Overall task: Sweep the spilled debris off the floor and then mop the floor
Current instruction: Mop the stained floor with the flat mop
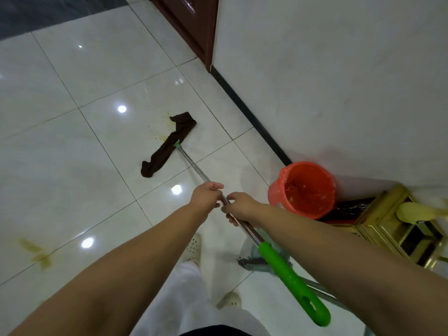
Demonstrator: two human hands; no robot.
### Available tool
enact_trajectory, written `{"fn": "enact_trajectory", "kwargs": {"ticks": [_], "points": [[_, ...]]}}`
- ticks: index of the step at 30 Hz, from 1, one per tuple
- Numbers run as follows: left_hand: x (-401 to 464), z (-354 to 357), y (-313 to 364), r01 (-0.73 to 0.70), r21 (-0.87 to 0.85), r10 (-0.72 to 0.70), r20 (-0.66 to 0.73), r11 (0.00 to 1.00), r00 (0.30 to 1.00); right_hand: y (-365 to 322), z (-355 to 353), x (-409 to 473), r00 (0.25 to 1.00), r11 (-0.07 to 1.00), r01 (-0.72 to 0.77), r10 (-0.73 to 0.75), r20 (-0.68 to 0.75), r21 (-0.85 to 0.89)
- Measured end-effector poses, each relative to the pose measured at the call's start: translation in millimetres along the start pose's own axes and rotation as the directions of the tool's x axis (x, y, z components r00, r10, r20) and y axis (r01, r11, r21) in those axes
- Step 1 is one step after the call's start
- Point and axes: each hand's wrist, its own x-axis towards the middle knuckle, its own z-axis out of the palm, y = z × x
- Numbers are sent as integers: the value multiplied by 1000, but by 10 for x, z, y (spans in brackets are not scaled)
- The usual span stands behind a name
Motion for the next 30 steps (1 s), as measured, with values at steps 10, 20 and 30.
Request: {"fn": "enact_trajectory", "kwargs": {"ticks": [10, 20, 30], "points": [[-553, 717, -665, 334, -521, -307, 140, 786, 941, 1032, -18, -764, 945, 748, -317, 197, 262, 583], [-1395, 1301, -1152, 369, -492, -302, 213, 789, 929, 1737, -40, -1690, 924, 721, -352, 168, 343, 597], [-1727, 1193, -1216, 297, -545, -233, 185, 784, 955, 1622, -7, -2176, 918, 773, -340, 150, 367, 536]]}}
